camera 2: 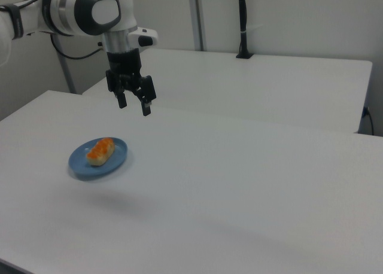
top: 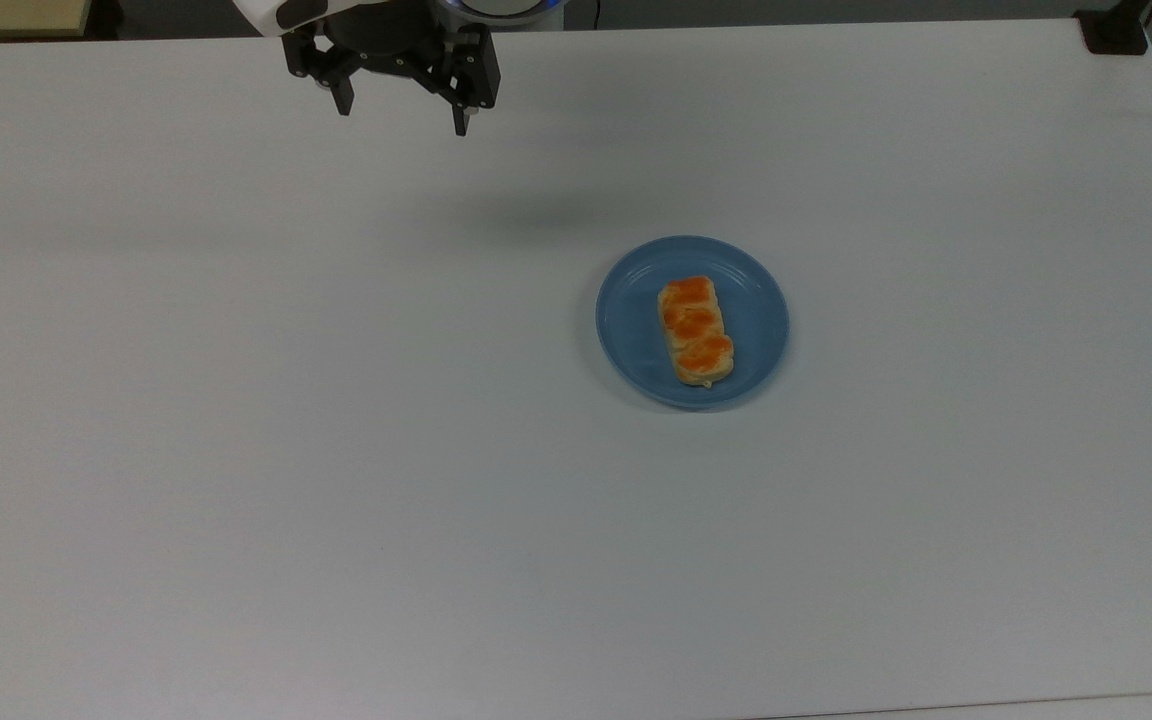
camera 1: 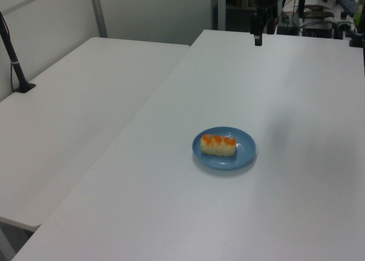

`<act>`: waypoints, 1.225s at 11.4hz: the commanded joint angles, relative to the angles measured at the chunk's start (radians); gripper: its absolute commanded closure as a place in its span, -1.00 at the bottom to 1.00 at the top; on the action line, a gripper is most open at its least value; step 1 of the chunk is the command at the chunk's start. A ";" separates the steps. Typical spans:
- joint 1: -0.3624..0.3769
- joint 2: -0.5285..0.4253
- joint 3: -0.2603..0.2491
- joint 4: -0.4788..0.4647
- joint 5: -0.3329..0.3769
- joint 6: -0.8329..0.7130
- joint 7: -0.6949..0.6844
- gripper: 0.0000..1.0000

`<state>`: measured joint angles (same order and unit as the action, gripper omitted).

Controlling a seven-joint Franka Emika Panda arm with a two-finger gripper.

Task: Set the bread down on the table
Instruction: 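Move the open gripper over the glazed bread roll on the blue plate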

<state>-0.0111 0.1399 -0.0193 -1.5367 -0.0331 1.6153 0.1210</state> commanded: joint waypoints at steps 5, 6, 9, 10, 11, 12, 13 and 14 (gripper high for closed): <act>0.202 0.058 -0.007 0.003 -0.002 0.017 -0.003 -1.00; 0.268 0.085 -0.045 0.019 -0.001 0.040 0.002 -1.00; 0.356 0.206 -0.062 0.023 0.004 0.203 0.143 -1.00; 0.377 0.248 -0.062 0.017 0.002 0.240 0.147 -1.00; 0.399 0.291 -0.062 0.013 -0.001 0.276 0.169 -1.00; 0.411 0.325 -0.062 0.012 -0.005 0.326 0.198 -1.00; 0.425 0.351 -0.062 0.009 -0.007 0.363 0.206 -1.00; 0.434 0.374 -0.062 0.003 -0.008 0.388 0.206 -1.00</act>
<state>0.3826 0.4733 -0.0556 -1.5323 -0.0293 1.9478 0.2996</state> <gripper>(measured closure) 0.000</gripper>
